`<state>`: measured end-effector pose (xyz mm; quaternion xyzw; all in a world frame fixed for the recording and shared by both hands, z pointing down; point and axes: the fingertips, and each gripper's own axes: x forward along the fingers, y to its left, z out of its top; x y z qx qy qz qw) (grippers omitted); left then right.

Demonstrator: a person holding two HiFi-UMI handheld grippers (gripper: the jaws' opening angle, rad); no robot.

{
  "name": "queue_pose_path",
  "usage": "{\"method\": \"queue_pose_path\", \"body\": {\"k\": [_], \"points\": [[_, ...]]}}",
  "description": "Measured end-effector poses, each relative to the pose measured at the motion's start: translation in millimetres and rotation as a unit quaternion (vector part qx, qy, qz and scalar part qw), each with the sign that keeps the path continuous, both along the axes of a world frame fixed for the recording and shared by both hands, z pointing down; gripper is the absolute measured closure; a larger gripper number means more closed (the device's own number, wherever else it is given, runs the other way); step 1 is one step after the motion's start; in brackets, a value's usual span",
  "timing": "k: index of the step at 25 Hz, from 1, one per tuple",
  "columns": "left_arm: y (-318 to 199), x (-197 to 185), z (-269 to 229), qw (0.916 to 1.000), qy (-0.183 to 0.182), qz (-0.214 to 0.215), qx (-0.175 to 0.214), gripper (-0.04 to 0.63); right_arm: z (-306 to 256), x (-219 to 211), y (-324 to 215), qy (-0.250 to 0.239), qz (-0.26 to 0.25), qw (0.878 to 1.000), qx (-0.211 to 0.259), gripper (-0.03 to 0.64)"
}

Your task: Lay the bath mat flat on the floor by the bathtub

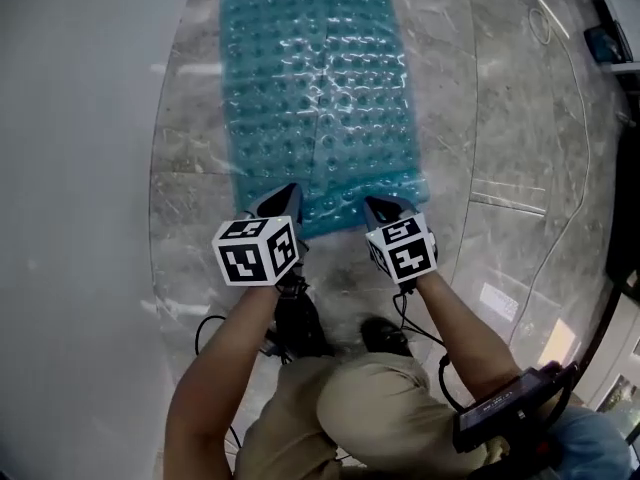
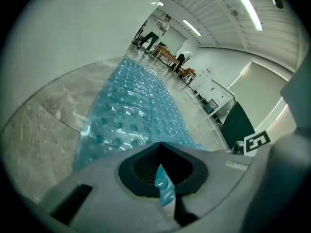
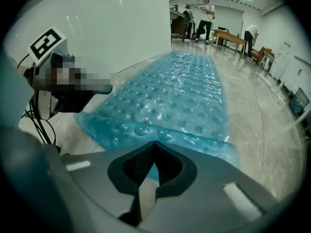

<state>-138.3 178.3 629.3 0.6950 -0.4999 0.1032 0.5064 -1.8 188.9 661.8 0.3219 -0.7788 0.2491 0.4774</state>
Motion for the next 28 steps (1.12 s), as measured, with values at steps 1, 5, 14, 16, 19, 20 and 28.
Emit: {"method": "queue_pose_path", "body": {"k": [1,5,14,16,19,20,28], "points": [[2,8,6,0.9995,0.022,-0.003,-0.020,0.588,1,3,6,0.004,0.001,1.000,-0.006,0.611],[21,32,35,0.9958,0.056,-0.006,-0.072,0.588,13,6,17,0.004,-0.001,1.000,-0.006,0.610],[75,56,58,0.9919,0.056,-0.006,-0.114,0.588,-17,9,3,-0.058,-0.021,0.996,0.061,0.609],[90,65,57,0.9924,0.046,0.005,-0.114,0.588,-3,10,2,-0.038,-0.025,0.998,0.053,0.609],[99,68,36,0.9961,0.040,-0.007,-0.078,0.588,19,18,25,0.001,-0.060,0.998,0.034,0.609],[102,64,27,0.9972,0.037,-0.018,-0.062,0.588,24,22,36,0.008,-0.075,0.997,0.035,0.611],[145,40,-31,0.9994,-0.009,-0.032,-0.005,0.588,17,47,97,-0.029,-0.075,0.995,0.064,0.611]]}}
